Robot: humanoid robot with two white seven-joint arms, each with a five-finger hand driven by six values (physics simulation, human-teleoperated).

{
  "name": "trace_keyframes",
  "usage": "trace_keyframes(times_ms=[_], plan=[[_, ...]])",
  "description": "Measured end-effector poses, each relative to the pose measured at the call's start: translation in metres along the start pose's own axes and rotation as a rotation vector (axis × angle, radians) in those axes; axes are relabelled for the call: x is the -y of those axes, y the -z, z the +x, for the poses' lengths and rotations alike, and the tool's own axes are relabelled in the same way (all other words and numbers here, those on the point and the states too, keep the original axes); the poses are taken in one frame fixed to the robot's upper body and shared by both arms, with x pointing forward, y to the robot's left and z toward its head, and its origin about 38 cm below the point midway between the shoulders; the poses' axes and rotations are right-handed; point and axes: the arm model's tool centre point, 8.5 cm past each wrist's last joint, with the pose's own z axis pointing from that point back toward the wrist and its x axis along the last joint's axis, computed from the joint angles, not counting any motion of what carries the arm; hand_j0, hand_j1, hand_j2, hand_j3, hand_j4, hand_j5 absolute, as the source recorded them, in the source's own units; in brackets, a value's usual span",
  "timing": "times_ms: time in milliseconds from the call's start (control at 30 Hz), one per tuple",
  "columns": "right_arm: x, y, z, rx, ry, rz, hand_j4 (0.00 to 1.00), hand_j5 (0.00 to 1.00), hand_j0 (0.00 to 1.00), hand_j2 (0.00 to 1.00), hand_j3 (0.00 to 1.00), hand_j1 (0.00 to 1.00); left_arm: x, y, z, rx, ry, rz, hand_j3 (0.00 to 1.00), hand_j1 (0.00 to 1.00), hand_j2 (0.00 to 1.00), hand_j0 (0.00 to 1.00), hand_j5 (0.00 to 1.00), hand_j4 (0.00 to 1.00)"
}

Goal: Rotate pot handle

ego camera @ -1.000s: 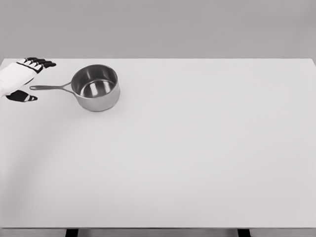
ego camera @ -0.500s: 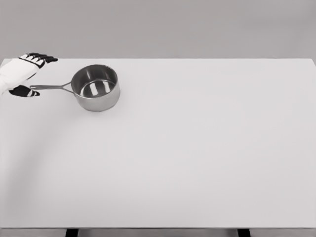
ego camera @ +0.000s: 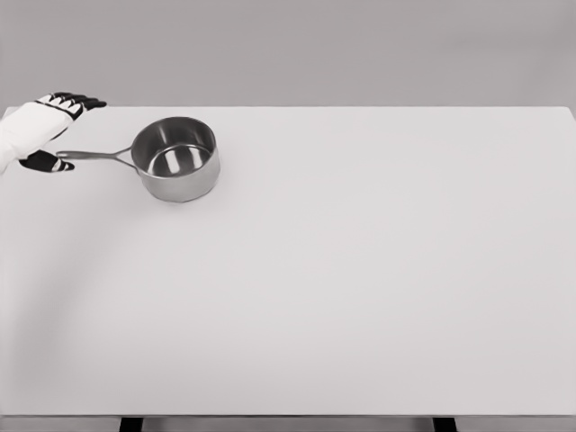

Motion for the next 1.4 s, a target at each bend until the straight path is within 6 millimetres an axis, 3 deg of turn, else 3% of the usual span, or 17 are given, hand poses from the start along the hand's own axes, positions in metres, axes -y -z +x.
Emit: trace_keyframes(times_ms=[300,733,867,933,967,1000,1133,1233,1400], plan=[[0.0,0.0,0.0,0.0,0.0,0.0,1.0,1.0,1.0,1.0,1.0,1.0,-0.004,0.007,-0.001,-0.004,-0.002,0.005,1.0,1.0,1.0,1.0,1.0,1.0],[0.0,0.0,0.0,0.0,0.0,0.0,1.0,1.0,1.0,1.0,1.0,1.0,0.013,0.001,0.0,-0.007,-0.018,-0.027,1.0,1.0,1.0,1.0,1.0,1.0],[0.0,0.0,0.0,0.0,0.0,0.0,1.0,1.0,1.0,1.0,1.0,1.0,-0.006,-0.004,0.002,0.017,0.004,0.009,1.0,1.0,1.0,1.0,1.0,1.0],[0.0,0.0,0.0,0.0,0.0,0.0,1.0,1.0,1.0,1.0,1.0,1.0,-0.013,-0.024,0.004,0.043,-0.008,0.027,1.0,1.0,1.0,1.0,1.0,1.0],[0.0,0.0,0.0,0.0,0.0,0.0,1.0,1.0,1.0,1.0,1.0,1.0,-0.03,-0.033,0.007,0.068,-0.007,0.059,1.0,1.0,1.0,1.0,1.0,1.0],[0.0,0.0,0.0,0.0,-0.001,0.0,1.0,1.0,1.0,1.0,1.0,1.0,-0.047,-0.042,0.015,0.11,-0.014,0.091,1.0,1.0,1.0,1.0,1.0,1.0],[0.0,0.0,0.0,0.0,0.0,0.0,1.0,1.0,1.0,1.0,1.0,1.0,-0.073,-0.065,0.08,0.333,-0.091,0.136,1.0,1.0,1.0,1.0,1.0,1.0],[0.0,0.0,0.0,0.0,0.0,0.0,1.0,1.0,1.0,1.0,1.0,1.0,-0.066,-0.078,0.11,0.422,-0.128,0.093,1.0,1.0,1.0,1.0,1.0,1.0],[0.0,0.0,0.0,0.0,0.0,0.0,1.0,1.0,1.0,1.0,1.0,1.0,-0.062,-0.079,0.13,0.486,-0.13,0.036,1.0,1.0,1.0,1.0,1.0,1.0]])
